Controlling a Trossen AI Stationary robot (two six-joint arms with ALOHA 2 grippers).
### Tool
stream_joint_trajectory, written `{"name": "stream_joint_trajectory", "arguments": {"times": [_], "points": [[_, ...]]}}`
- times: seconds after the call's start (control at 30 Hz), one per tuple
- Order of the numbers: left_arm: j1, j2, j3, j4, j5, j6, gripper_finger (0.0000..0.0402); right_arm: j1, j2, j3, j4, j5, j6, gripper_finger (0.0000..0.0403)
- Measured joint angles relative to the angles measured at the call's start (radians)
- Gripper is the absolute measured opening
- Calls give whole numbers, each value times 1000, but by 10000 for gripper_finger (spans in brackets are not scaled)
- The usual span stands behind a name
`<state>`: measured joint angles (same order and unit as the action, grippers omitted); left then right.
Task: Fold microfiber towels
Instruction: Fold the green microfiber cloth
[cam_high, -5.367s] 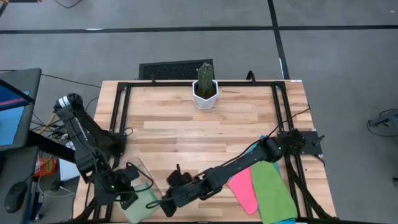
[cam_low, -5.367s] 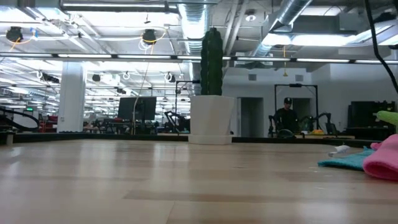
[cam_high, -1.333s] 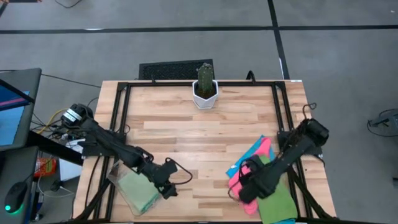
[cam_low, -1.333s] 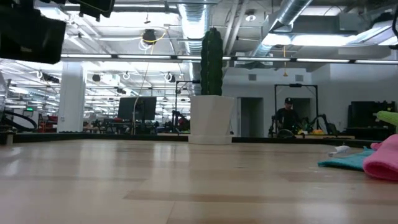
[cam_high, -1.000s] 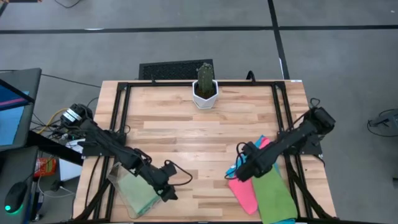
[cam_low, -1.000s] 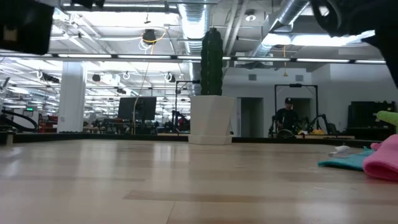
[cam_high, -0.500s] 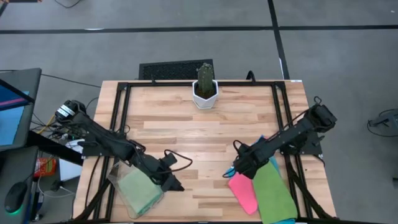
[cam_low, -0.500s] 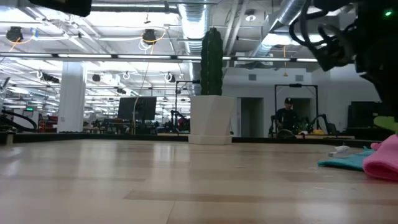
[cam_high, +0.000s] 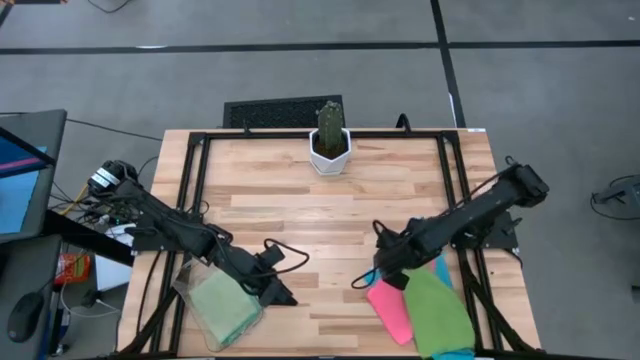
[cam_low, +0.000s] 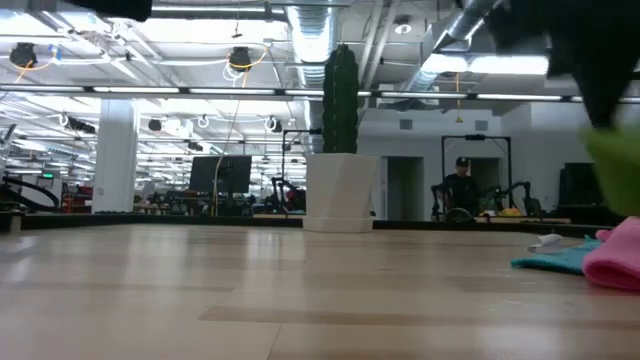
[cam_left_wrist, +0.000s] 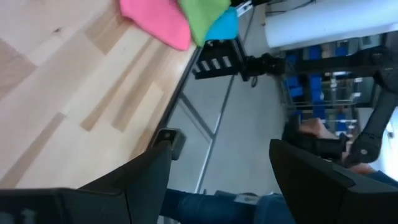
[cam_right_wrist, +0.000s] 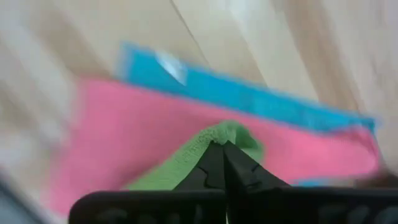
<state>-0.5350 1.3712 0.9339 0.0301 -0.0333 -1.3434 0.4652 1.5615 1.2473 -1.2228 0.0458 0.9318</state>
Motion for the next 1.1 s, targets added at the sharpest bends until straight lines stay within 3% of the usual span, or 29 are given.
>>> {"name": "stream_joint_trajectory", "arguments": {"times": [0.17,0.27,0.37,0.53,0.7,0.83,1.0,1.1], "points": [[3,-21,0,100,25,25,265,-28,-55,214,49,164,-56,8],[18,-61,0,121,18,60,265,-70,-57,297,137,302,-174,6],[48,-113,0,103,-24,124,265,-111,-53,333,295,371,-333,9],[92,-200,0,-6,-162,277,265,-140,-52,336,521,372,-459,8],[135,-209,0,-28,-280,502,265,-125,-58,336,596,312,-496,9],[169,-197,0,-24,-296,714,265,-97,-54,336,602,291,-496,9],[195,-192,-1,-24,-294,862,265,-50,-53,336,603,288,-496,10],[211,-178,-1,-17,-226,938,265,-22,-53,336,607,289,-496,10]]}}
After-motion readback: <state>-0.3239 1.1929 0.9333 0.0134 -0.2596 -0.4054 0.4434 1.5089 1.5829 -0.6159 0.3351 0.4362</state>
